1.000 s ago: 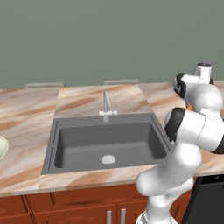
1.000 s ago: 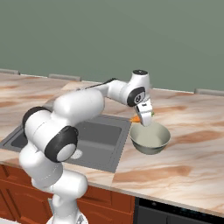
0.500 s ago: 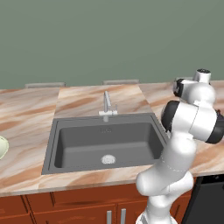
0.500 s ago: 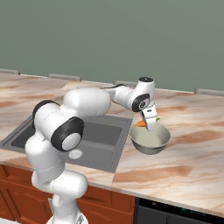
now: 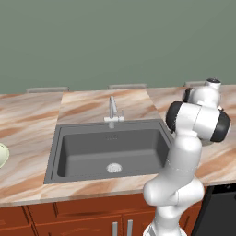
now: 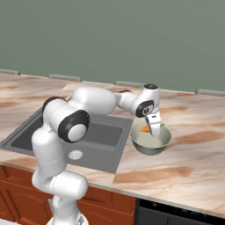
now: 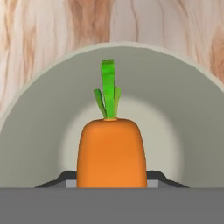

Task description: Pick the squashs from the cabinet and place them in one bowl. Pick the carrot from the sink and place it in the other bowl.

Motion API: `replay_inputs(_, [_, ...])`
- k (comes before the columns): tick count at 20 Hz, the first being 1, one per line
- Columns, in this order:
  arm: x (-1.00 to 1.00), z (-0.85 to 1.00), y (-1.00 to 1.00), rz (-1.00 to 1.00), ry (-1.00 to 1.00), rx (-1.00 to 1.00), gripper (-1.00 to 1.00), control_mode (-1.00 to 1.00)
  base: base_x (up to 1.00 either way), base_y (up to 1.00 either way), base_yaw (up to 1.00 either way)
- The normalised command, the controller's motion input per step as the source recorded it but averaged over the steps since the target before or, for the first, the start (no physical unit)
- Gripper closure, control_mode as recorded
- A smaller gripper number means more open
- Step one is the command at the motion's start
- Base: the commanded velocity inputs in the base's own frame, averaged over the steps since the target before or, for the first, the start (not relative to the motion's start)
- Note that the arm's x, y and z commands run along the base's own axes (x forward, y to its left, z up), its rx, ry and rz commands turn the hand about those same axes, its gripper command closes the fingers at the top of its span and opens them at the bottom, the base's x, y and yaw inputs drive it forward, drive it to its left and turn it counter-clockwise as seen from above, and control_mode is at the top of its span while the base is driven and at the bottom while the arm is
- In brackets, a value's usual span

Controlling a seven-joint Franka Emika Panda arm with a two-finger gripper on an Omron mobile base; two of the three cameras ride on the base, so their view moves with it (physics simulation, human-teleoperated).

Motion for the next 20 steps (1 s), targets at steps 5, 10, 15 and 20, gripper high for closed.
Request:
replay_inputs(5, [0.15, -0.27, -0.12, -0.01, 0.00, 0.01, 1.00, -1.00, 0.00, 0.00, 0.00])
replay_inputs(10, [0.14, -0.24, -0.05, -0.02, 0.01, 0.01, 1.00, -1.00, 0.00, 0.00, 0.00])
replay_inputs(15, [0.16, -0.20, -0.01, -0.04, 0.05, 0.00, 1.00, -1.00, 0.00, 0.00, 0.00])
replay_inputs(20, [0.14, -0.17, -0.04, -0.05, 0.09, 0.00, 1.00, -1.00, 0.00, 0.00, 0.00])
